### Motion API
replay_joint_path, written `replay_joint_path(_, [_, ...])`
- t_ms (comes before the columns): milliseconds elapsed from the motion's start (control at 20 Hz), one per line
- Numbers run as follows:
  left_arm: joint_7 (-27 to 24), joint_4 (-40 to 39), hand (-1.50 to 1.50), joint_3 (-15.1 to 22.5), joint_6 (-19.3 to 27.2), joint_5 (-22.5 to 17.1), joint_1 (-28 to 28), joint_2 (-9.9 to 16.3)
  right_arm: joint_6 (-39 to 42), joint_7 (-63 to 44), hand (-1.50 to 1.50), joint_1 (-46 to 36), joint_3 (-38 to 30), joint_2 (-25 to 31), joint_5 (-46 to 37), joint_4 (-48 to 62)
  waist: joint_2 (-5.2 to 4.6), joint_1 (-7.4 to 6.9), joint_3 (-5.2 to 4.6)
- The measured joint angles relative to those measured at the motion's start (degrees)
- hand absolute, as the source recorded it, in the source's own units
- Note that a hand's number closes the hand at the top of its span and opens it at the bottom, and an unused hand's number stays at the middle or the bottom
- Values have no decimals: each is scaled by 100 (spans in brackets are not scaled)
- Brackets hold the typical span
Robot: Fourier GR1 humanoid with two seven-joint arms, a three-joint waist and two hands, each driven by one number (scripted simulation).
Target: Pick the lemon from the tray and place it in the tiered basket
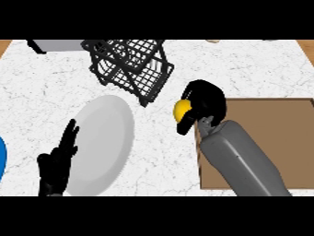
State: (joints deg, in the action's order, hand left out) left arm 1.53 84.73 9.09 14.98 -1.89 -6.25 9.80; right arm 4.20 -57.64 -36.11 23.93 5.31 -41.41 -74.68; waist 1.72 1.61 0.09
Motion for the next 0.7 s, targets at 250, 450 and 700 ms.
replay_joint_path(250, [30,48,0,-24,15,-12,-57,12,-387,-616,150,-208,98,-334,-657,-1347,9,56,5])
replay_joint_path(450, [-68,49,0,-30,48,6,-103,-26,-261,-911,150,-545,211,-416,-1369,-2371,2,65,9])
replay_joint_path(700, [-79,-41,0,-50,7,11,31,-27,201,-1164,150,-1183,242,-441,-1859,-3023,-37,-4,8])
